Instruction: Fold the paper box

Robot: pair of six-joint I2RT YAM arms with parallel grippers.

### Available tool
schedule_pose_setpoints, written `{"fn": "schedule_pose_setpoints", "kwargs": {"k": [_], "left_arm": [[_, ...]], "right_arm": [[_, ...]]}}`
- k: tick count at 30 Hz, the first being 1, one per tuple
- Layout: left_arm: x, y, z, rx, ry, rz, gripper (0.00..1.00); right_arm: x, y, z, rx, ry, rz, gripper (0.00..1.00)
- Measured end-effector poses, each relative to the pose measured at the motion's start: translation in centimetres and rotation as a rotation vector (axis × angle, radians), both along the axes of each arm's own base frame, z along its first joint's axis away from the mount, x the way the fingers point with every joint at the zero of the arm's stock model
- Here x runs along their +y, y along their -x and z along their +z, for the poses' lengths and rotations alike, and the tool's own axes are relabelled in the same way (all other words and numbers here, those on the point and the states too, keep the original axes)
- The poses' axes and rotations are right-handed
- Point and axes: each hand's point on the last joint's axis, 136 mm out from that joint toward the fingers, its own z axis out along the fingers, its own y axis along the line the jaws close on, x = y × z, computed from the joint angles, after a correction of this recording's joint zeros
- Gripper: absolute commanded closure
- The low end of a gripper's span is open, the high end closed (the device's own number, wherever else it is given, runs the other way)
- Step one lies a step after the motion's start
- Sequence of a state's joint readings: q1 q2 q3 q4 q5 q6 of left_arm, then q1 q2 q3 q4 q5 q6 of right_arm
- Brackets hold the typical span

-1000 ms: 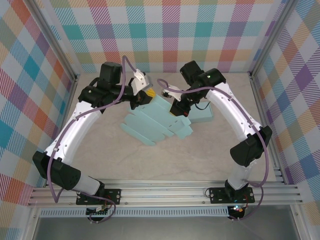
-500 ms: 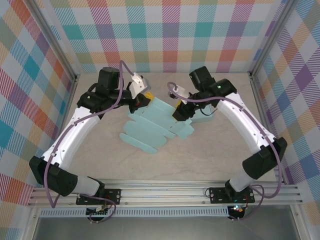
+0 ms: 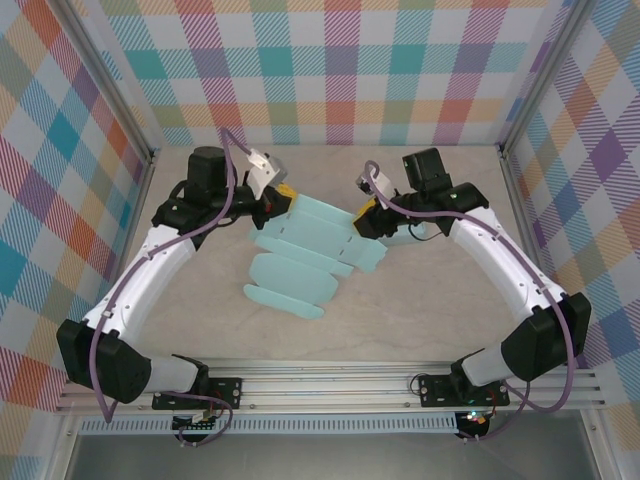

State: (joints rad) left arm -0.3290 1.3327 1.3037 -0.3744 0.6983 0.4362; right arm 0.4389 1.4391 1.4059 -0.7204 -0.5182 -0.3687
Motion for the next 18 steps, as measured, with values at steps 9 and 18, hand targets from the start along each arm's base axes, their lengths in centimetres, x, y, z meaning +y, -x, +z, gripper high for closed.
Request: {"fn": "schedule_pose_setpoints", "kwargs": {"k": [9, 18], "left_arm": [[1.1, -1.1, -0.2, 0.001, 0.044, 0.060, 1.00], [1.7, -1.2, 0.1, -0.025, 0.056, 0.073, 0.57]], "right_arm": [[0.7, -1.0, -0.5, 0.011, -0.024, -0.001, 0.77], [1.2, -0.9, -0.7, 0.034, -0.039, 0.029, 1.00]]}}
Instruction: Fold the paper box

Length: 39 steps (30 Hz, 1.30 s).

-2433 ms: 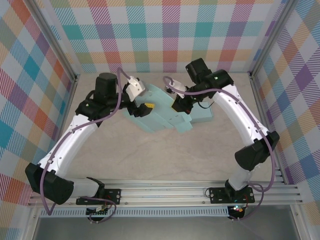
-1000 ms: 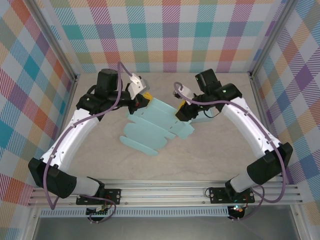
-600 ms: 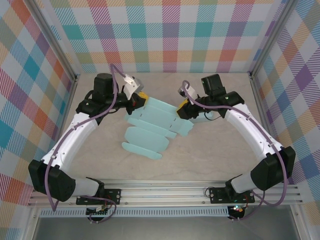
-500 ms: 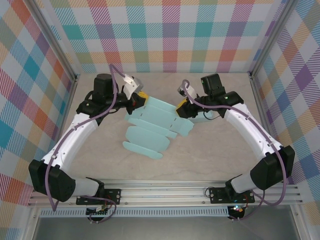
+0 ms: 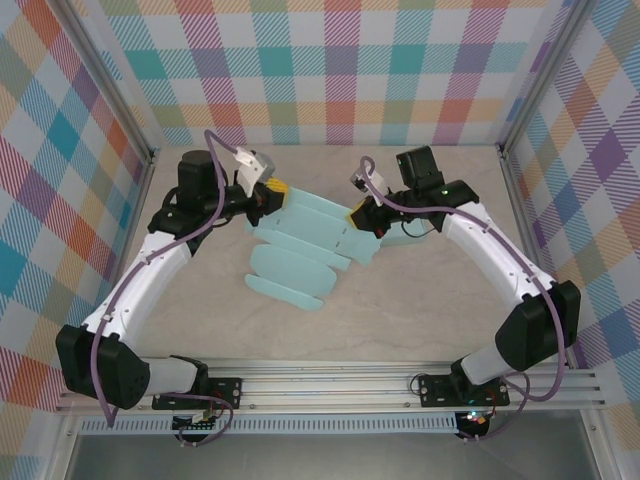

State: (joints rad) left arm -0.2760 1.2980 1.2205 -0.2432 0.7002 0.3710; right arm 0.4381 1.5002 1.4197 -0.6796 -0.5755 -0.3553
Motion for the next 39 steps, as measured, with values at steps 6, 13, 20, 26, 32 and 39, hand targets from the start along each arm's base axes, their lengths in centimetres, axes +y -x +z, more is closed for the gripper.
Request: {"fn": "schedule_pose_setpoints", "kwargs": {"k": [6, 13, 20, 26, 32, 39], "left_arm": [[-0.3, 1.3, 2.0, -0.030, -0.064, -0.089, 0.32], [-0.6, 1.2, 5.1, -0.144, -0.158, -0.178, 0.30], [-1.3, 0.4, 1.9, -0.096, -0.277, -0.245, 0.30], [-2.5, -0.1, -0.6, -0.066, -0.385, -0.290, 0.42], [-2.5, -0.6, -1.8, -0.068, -0.480, -0.298, 0.71], [-2.0, 0.0, -3.1, -0.046, -0.543, -0.316, 0.94]], "right_arm": [[0.3, -0.2, 1.5, -0.003, 0.010, 0.039, 1.00], [0.7, 0.3, 2.8, -0.001, 0.045, 0.096, 1.00], [1.3, 0.8, 2.8, 0.033, 0.081, 0.145, 1.00], [1.7, 0.9, 2.7, 0.049, 0.097, 0.168, 1.00], [1.9, 1.0, 2.4, 0.071, 0.109, 0.176, 1.00], [1.6, -0.5, 1.3, 0.055, 0.154, 0.140, 1.00]]}}
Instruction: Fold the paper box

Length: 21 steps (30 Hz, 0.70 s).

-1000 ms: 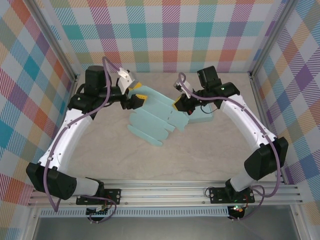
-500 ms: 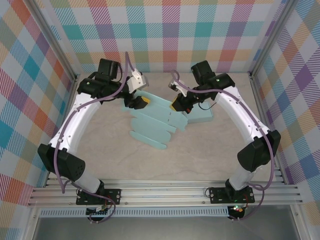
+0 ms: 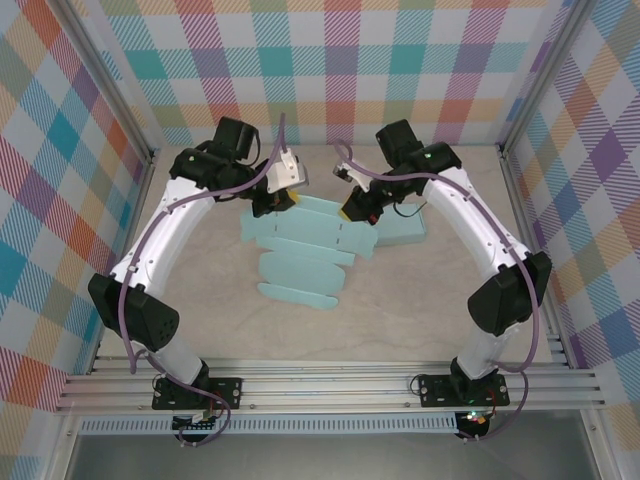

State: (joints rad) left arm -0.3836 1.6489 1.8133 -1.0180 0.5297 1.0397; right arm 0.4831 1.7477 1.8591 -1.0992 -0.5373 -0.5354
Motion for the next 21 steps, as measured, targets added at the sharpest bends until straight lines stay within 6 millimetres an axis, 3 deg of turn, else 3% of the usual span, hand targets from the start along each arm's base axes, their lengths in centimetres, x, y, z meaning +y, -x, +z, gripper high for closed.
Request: {"fn": "schedule_pose_setpoints", "kwargs": {"k": [4, 7, 12, 21], "left_arm": [[-0.1, 0.0, -0.7, -0.014, -0.009, 0.000, 1.00], [-0.4, 0.1, -1.9, -0.040, -0.028, 0.002, 1.00], [-1.0, 0.2, -5.1, -0.075, -0.096, 0.025, 1.00], [-2.7, 1.1, -10.4, -0.290, -0.190, 0.113, 1.00]], "right_arm": [[-0.3, -1.0, -0.6, -0.029, 0.028, -0.035, 0.97], [-0.4, -1.8, -1.8, -0.031, 0.046, -0.076, 0.71], [-1.3, -2.9, -1.9, -0.066, 0.012, -0.173, 0.51], [-6.6, -4.4, 2.8, -0.088, -0.157, -0.571, 0.48]]}}
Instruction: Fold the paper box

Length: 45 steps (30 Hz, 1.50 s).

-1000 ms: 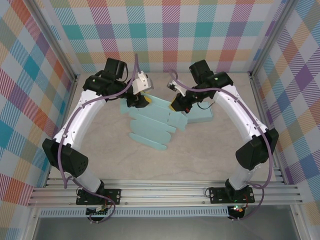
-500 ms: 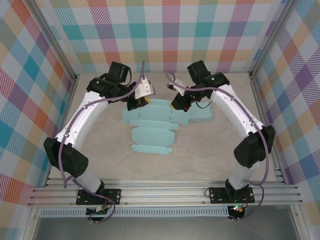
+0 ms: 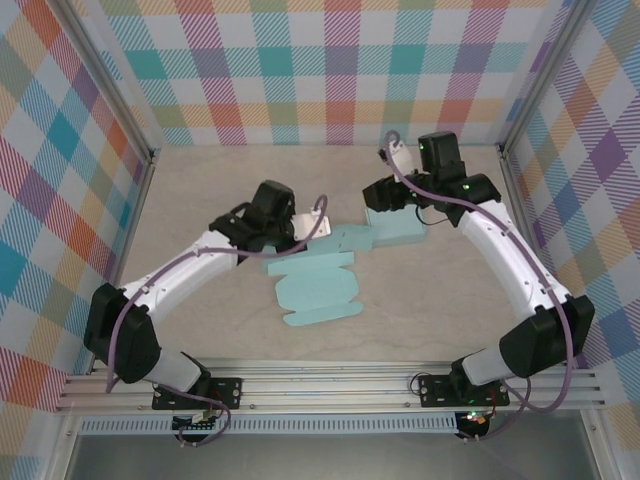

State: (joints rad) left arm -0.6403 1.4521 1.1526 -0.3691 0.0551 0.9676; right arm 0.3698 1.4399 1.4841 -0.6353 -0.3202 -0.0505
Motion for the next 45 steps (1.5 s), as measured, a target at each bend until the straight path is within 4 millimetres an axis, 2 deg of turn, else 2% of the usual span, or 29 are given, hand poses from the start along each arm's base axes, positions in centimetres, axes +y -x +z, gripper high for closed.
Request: {"fn": "schedule_pose_setpoints", "kwargs": {"k": [2, 4, 10, 15, 19, 22, 26, 33, 39, 45], "left_arm": [[-0.6, 0.5, -0.7, -0.070, -0.003, 0.014, 1.00], [-1.1, 1.3, -1.4, -0.144, 0.001, 0.026, 1.00], [-2.1, 2.6, -2.3, -0.277, 0.052, 0.083, 1.00], [-2.7, 2.2, -2.6, -0.341, 0.065, 0.137, 1.00], [-2.9, 1.6, -3.3, -0.360, 0.050, 0.164, 1.00], [-2.8, 1.4, -3.4, -0.371, 0.044, 0.178, 1.00], [-2.6, 1.1, -3.3, -0.382, 0.041, 0.195, 1.00], [-2.3, 0.7, -4.4, -0.380, 0.004, 0.219, 1.00], [-2.0, 0.4, -4.6, -0.391, -0.010, 0.237, 1.00], [-1.9, 0.2, -4.5, -0.401, -0.014, 0.252, 1.00]], "right_arm": [[-0.5, -0.3, 0.3, 0.031, -0.041, -0.077, 0.48], [-0.7, -0.4, -0.3, 0.087, -0.079, -0.138, 0.48], [-1.3, -0.2, -5.6, 0.304, -0.113, -0.288, 0.46], [-1.2, -0.1, -9.8, 0.440, -0.111, -0.360, 0.36], [-0.8, -0.2, -11.8, 0.499, -0.099, -0.381, 0.29], [-0.4, -0.5, -12.9, 0.522, -0.088, -0.383, 0.29], [0.2, -1.0, -14.0, 0.547, -0.073, -0.381, 0.29], [1.9, -1.5, -15.2, 0.567, -0.047, -0.350, 0.31], [2.8, -1.2, -16.0, 0.587, -0.034, -0.328, 0.34], [3.6, -0.8, -15.7, 0.618, -0.072, -0.302, 0.52]]}}
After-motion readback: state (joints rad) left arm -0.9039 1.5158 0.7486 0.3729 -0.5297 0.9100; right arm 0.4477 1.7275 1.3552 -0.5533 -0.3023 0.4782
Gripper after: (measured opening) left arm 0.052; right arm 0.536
